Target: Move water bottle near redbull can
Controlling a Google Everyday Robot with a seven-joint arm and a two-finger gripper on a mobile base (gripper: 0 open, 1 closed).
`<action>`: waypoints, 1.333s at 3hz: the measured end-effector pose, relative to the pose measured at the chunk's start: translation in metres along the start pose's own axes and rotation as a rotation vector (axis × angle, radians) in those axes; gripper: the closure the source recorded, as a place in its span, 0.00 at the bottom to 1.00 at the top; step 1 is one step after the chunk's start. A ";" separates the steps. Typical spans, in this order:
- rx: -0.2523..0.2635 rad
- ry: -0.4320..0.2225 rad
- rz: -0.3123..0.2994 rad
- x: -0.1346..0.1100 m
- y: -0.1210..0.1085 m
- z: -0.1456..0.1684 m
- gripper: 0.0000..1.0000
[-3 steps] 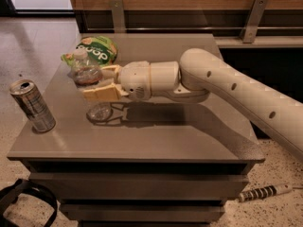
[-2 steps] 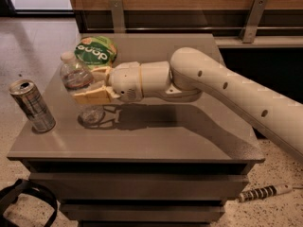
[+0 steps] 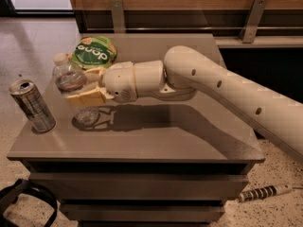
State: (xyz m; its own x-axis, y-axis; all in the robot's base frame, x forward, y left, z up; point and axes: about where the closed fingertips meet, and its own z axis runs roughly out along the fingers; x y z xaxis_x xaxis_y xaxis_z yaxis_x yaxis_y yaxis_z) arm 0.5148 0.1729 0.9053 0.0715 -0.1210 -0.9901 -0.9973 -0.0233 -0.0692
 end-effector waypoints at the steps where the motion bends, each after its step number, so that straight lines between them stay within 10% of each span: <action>1: 0.014 -0.022 0.016 0.010 -0.004 -0.009 1.00; 4: 0.022 -0.041 0.036 0.016 -0.010 -0.018 1.00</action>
Offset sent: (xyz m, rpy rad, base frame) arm 0.0323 -0.0605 -0.0427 0.1107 0.0838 -0.0948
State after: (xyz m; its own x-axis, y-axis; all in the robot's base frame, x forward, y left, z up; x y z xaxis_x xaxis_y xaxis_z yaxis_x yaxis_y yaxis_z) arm 0.5261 0.1538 0.8926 0.0353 -0.0804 -0.9961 -0.9994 0.0024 -0.0356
